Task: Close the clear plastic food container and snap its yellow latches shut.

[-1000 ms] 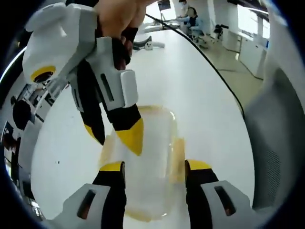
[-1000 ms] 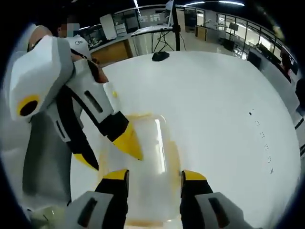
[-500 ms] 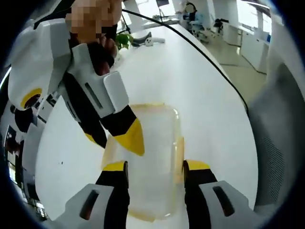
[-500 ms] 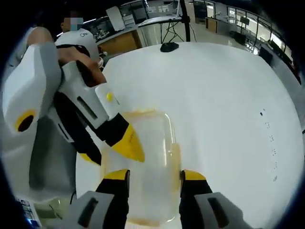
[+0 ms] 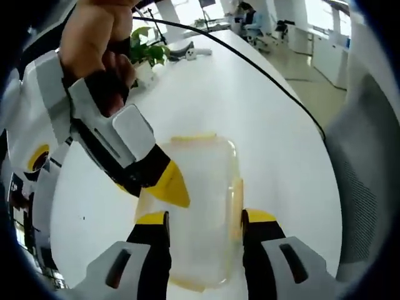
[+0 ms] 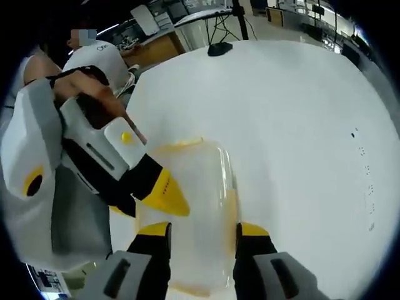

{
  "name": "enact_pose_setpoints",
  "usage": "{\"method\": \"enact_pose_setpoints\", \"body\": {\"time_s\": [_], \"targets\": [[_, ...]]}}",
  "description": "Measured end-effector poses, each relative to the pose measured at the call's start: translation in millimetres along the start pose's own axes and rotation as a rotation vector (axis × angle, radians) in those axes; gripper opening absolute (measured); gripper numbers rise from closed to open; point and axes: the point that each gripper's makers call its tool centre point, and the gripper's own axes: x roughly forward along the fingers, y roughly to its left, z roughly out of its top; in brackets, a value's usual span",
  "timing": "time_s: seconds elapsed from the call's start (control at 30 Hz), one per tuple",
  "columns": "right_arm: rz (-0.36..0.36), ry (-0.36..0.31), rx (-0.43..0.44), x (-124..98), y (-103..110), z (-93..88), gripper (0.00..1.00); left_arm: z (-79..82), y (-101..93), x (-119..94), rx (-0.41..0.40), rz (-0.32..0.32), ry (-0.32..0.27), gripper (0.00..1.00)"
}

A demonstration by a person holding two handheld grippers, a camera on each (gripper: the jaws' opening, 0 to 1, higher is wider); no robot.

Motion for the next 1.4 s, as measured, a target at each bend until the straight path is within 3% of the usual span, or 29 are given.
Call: {"method": "enact_pose_setpoints", "body": {"time_s": [0.07,0.13,0.2,0.23,0.27,0.63,0.7,0.77,1.07,1.2,1.4], "targets": [[-0.005,-0.003,-0.006,-0.6,0.5,-0.6,0.38,0.3,0.0,0.9,0.003,0.004,-0.003,0.42],[-0.008,-0.015,-0.006,-1.0,1.6,-0.9,0.38,1.3,-0.1,4.7,0.080,0.045,0.001,0.42],[-0.013,-0.012,-0.009,-0.2,2.5,0.0,0.38,0.4,-2.1,5.5,0.082,0.072,0.006,0.42],[-0.020,0.004,-0.010,-0.3,1.5,-1.7,0.38,2.1,-8.9,8.6,0.075,0.053,-0.003,0.40],[-0.020,0.005,-0.014,0.1,1.3,-0.9,0.38,3.8,-6.8,10.2,0.076,0.077,-0.003,0.40],[-0.011,0.002,-0.026,-1.7,0.5,-1.1,0.39,0.2,-1.0,6.5,0.084,0.066,0.010,0.42],[-0.004,-0.022,-0.033,-1.9,0.5,-0.4,0.39,1.3,-0.1,6.2,0.061,0.067,0.002,0.42],[0.010,-0.094,-0.018,-2.7,0.9,1.6,0.39,2.8,0.1,4.4,0.031,0.064,-0.019,0.43],[-0.093,-0.208,-0.060,-13.3,5.7,1.5,0.42,6.2,1.4,0.7,-0.023,0.017,-0.061,0.43],[-0.148,-0.202,-0.101,-20.2,11.2,-7.4,0.43,7.2,0.0,0.2,-0.039,-0.009,-0.070,0.45],[-0.199,-0.214,-0.126,-27.7,19.7,-13.6,0.48,5.1,11.1,-9.7,-0.047,-0.014,-0.027,0.51]]}}
